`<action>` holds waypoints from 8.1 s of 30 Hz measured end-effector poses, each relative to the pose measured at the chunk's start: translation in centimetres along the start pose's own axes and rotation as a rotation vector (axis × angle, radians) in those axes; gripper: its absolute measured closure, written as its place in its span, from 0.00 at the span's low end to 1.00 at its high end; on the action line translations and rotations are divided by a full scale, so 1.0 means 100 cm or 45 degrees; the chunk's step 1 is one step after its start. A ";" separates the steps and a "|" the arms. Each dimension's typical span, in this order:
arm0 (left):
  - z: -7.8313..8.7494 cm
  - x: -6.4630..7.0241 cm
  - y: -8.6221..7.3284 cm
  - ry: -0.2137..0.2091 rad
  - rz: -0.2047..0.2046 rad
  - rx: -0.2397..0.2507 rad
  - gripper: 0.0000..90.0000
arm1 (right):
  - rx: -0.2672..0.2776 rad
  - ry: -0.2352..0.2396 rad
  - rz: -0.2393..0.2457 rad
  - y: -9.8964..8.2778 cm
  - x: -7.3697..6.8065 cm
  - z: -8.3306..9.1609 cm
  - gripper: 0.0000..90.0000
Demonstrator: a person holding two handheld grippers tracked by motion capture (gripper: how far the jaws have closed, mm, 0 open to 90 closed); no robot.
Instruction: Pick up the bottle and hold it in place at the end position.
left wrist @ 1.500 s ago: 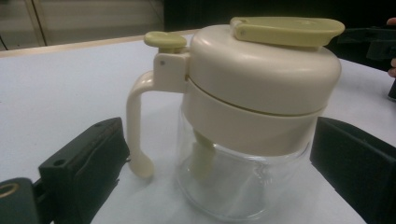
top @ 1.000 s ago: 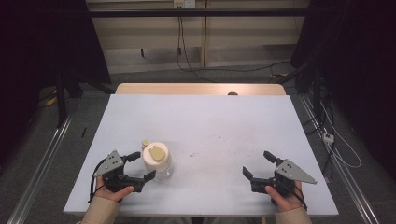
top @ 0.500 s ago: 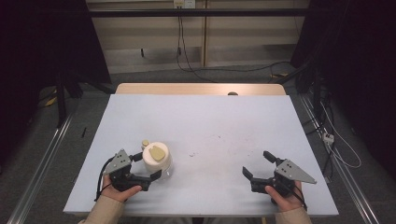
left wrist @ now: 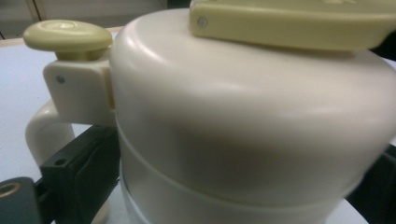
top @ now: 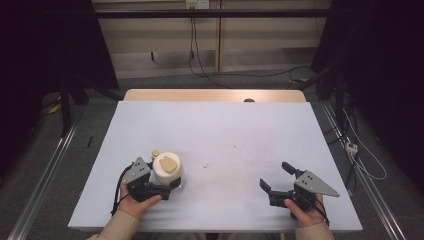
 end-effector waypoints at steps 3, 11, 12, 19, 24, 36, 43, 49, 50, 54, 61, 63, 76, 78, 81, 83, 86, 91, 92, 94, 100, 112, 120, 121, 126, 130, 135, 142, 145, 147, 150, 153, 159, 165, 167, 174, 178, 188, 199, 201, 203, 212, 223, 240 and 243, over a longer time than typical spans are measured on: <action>-0.004 0.001 0.002 0.025 -0.014 0.008 0.04 | 0.004 0.002 0.001 0.000 0.000 0.000 0.03; -0.012 0.005 0.002 0.077 -0.033 0.023 0.05 | 0.004 0.007 0.000 0.000 0.000 0.000 0.04; -0.013 0.005 0.003 0.080 -0.033 0.023 0.05 | 0.004 0.006 -0.001 0.000 0.000 0.000 0.03; -0.014 0.005 0.004 0.088 -0.014 0.018 0.06 | 0.004 0.010 -0.007 0.000 0.000 0.000 0.03; -0.013 0.006 0.005 0.099 0.000 0.016 0.07 | 0.010 0.017 -0.007 0.001 0.000 0.000 0.03; -0.012 -0.002 0.011 0.141 0.050 0.050 0.07 | 0.019 0.018 -0.003 0.002 0.000 -0.001 0.03; -0.015 -0.006 0.019 0.156 0.046 0.080 0.07 | 0.019 0.021 -0.001 0.002 0.000 -0.001 0.03; -0.021 -0.009 0.026 0.166 0.041 0.101 0.07 | 0.019 0.022 -0.001 0.002 0.000 -0.002 0.03; -0.022 -0.009 0.027 0.167 0.044 0.102 0.07 | 0.021 0.022 -0.003 0.002 0.000 -0.002 0.03; -0.026 -0.011 0.029 0.170 0.051 0.109 0.07 | 0.022 0.023 0.000 0.003 0.000 -0.002 0.03; -0.034 -0.012 0.037 0.161 0.046 0.114 0.07 | 0.024 0.024 0.002 0.003 0.000 -0.003 0.04; -0.037 -0.012 0.038 0.152 0.034 0.113 0.07 | 0.025 0.028 0.001 0.003 0.000 -0.003 0.04; -0.055 -0.010 0.050 0.121 0.044 0.135 0.07 | 0.026 0.020 -0.001 0.004 0.001 -0.003 0.04; -0.058 -0.010 0.050 0.118 0.048 0.137 0.07 | 0.024 0.020 0.000 0.003 0.001 -0.003 0.04; -0.063 -0.009 0.052 0.113 0.047 0.132 0.07 | 0.023 0.016 0.008 0.003 0.001 -0.004 0.04; -0.066 -0.009 0.053 0.107 0.051 0.139 0.07 | 0.022 0.015 0.008 0.003 0.001 -0.004 0.04; -0.069 -0.009 0.056 0.107 0.041 0.138 0.07 | 0.021 0.017 0.008 0.003 0.001 -0.004 0.04; -0.074 -0.008 0.061 0.090 0.034 0.150 0.07 | 0.018 0.018 0.010 0.003 0.001 -0.004 0.04; -0.076 -0.008 0.061 0.086 0.032 0.151 0.07 | 0.018 0.020 0.007 0.003 0.001 -0.005 0.04; -0.078 -0.008 0.062 0.086 0.032 0.146 0.07 | 0.018 0.021 0.009 0.003 0.001 -0.005 0.04; -0.082 -0.010 0.064 0.078 0.030 0.146 0.07 | 0.015 0.020 0.009 0.003 0.001 -0.005 0.04; -0.092 -0.011 0.070 0.070 0.030 0.145 0.07 | 0.021 0.014 0.008 0.004 0.002 -0.005 0.04; -0.098 -0.012 0.072 0.072 0.025 0.150 0.07 | 0.021 0.018 0.007 0.004 0.003 -0.005 0.04; -0.099 -0.012 0.072 0.075 0.037 0.150 0.07 | 0.020 0.016 0.008 0.004 0.003 -0.005 0.04; -0.102 -0.013 0.073 0.074 0.031 0.146 0.07 | 0.019 0.021 0.007 0.004 0.003 -0.006 0.04; -0.104 -0.014 0.075 0.075 0.031 0.149 0.07 | 0.019 0.018 0.007 0.004 0.003 -0.005 0.04; -0.109 -0.014 0.076 0.073 0.022 0.147 0.07 | 0.020 0.018 0.005 0.004 0.003 -0.005 0.04; -0.116 -0.014 0.075 0.068 0.033 0.132 0.07 | 0.022 0.019 0.007 0.004 0.003 -0.005 0.04; -0.120 -0.014 0.074 0.068 0.042 0.136 0.07 | 0.024 0.019 0.007 0.004 0.003 -0.005 0.04; -0.122 -0.014 0.074 0.063 0.039 0.136 0.07 | 0.025 0.017 0.008 0.004 0.004 -0.005 0.04; -0.125 -0.012 0.074 0.061 0.048 0.133 0.07 | 0.025 0.016 0.013 0.005 0.004 -0.005 0.03; -0.128 -0.013 0.074 0.052 0.043 0.127 0.07 | 0.023 0.014 0.012 0.004 0.004 -0.006 0.03; -0.133 -0.013 0.077 0.046 0.041 0.125 0.07 | 0.020 0.014 0.010 0.004 0.004 -0.006 0.03; -0.140 -0.012 0.081 0.041 0.033 0.133 0.07 | 0.025 0.019 0.022 0.005 0.003 -0.006 0.03; -0.142 -0.012 0.082 0.038 0.043 0.139 0.07 | 0.026 0.019 0.019 0.005 0.004 -0.006 0.03; -0.147 -0.013 0.078 0.052 0.052 0.127 0.07 | 0.026 0.019 0.007 0.005 0.006 -0.006 0.03; -0.149 -0.014 0.078 0.060 0.057 0.117 0.07 | 0.026 0.020 0.010 0.005 0.006 -0.006 0.03; -0.157 -0.012 0.088 0.062 0.038 0.127 0.07 | 0.033 0.020 0.011 0.005 0.006 -0.006 0.04; -0.166 -0.010 0.084 0.078 0.052 0.115 0.07 | 0.030 0.031 0.009 0.005 0.005 -0.006 0.04; -0.168 -0.011 0.083 0.082 0.060 0.115 0.07 | 0.032 0.031 0.009 0.005 0.005 -0.007 0.04; -0.169 -0.012 0.081 0.089 0.059 0.101 0.07 | 0.030 0.033 0.008 0.005 0.005 -0.006 0.04; -0.175 -0.016 0.075 0.115 0.077 0.093 0.07 | 0.032 0.041 0.009 0.006 0.004 -0.006 0.04; -0.179 -0.018 0.071 0.142 0.058 0.083 0.07 | 0.036 0.036 0.006 0.006 0.004 -0.006 0.04; -0.189 -0.013 0.075 0.121 0.048 0.088 0.07 | 0.041 0.031 0.000 0.006 0.005 -0.006 0.03; -0.190 -0.013 0.074 0.123 0.046 0.083 0.07 | 0.043 0.031 -0.002 0.006 0.005 -0.006 0.03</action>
Point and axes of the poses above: each handheld gripper's, and its own axes: z roughly backward along the jaws, y roughly out of its top, x roughly to its right, the point moved 2 cm from there along -z, roughly forward along the jaws, and after that the axes turned 15 degrees about -z, right-handed, at the moved point
